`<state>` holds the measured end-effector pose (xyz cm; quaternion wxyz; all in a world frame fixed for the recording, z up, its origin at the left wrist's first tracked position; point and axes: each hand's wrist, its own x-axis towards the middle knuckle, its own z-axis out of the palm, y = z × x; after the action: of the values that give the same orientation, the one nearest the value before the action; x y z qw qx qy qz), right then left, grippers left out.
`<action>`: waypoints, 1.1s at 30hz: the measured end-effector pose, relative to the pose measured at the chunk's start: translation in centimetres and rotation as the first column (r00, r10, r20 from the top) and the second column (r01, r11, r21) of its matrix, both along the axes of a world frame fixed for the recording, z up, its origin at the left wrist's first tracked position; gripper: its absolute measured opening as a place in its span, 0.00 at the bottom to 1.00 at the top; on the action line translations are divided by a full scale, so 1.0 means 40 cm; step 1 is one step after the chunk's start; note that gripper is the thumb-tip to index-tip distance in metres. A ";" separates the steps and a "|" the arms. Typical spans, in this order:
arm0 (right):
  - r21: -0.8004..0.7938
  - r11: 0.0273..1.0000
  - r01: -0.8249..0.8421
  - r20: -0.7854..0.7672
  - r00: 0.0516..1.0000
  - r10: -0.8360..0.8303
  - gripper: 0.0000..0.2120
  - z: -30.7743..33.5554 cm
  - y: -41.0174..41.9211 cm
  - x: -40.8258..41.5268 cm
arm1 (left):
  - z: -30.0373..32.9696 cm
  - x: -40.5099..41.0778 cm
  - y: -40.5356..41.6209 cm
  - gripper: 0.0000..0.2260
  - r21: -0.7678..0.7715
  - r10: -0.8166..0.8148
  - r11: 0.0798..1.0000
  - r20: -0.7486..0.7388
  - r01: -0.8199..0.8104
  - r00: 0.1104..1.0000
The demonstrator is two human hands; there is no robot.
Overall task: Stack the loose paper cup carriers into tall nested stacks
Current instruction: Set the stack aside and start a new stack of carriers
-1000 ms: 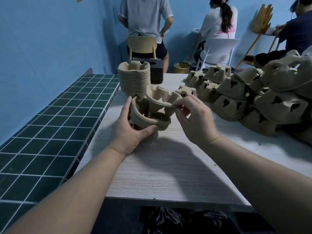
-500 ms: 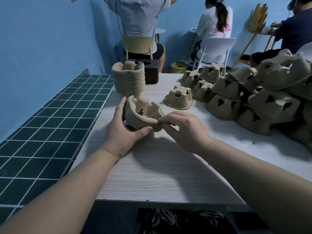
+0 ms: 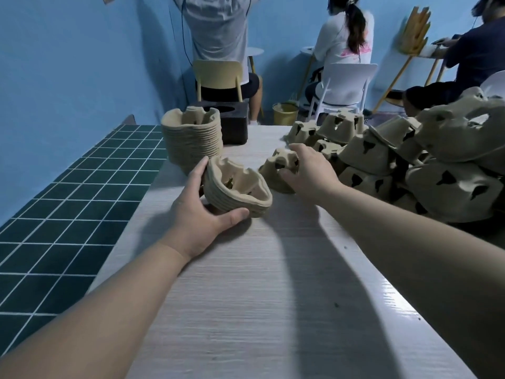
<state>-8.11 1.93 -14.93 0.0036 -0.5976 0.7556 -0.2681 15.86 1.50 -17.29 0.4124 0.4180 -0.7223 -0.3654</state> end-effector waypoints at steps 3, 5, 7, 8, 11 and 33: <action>0.103 0.995 0.007 -0.063 0.998 0.000 0.31 0.006 -0.028 -0.009 | 0.003 -0.002 -0.002 0.51 0.006 -0.006 1.000 -0.004 0.006 1.000; 0.148 0.989 0.014 -0.124 0.992 0.004 0.30 0.010 -0.032 -0.013 | 0.003 -0.001 -0.003 0.52 0.011 -0.006 1.000 -0.001 0.006 1.000; 0.139 0.990 0.014 -0.147 0.989 0.006 0.29 0.012 -0.023 -0.013 | 0.003 0.002 0.000 0.52 0.014 0.000 1.000 0.002 0.000 1.000; 0.120 0.993 0.011 -0.144 0.990 0.007 0.28 0.012 -0.013 -0.011 | 0.004 0.004 0.003 0.52 0.013 0.001 1.000 0.004 -0.001 1.000; 0.052 0.999 0.006 -0.132 0.991 0.001 0.27 0.007 0.034 -0.003 | 0.008 0.011 0.022 0.53 0.022 -0.001 1.000 -0.004 0.001 1.000; -0.121 0.987 0.110 0.224 0.971 -0.081 0.38 -0.029 0.498 -0.014 | 0.010 -0.021 0.308 0.50 0.016 -0.088 0.996 -0.002 0.088 0.996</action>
<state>-8.67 21.84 -16.09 0.0343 -0.5263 0.7591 -0.3816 15.03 13.82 -16.88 0.3932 0.3888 -0.7367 -0.3892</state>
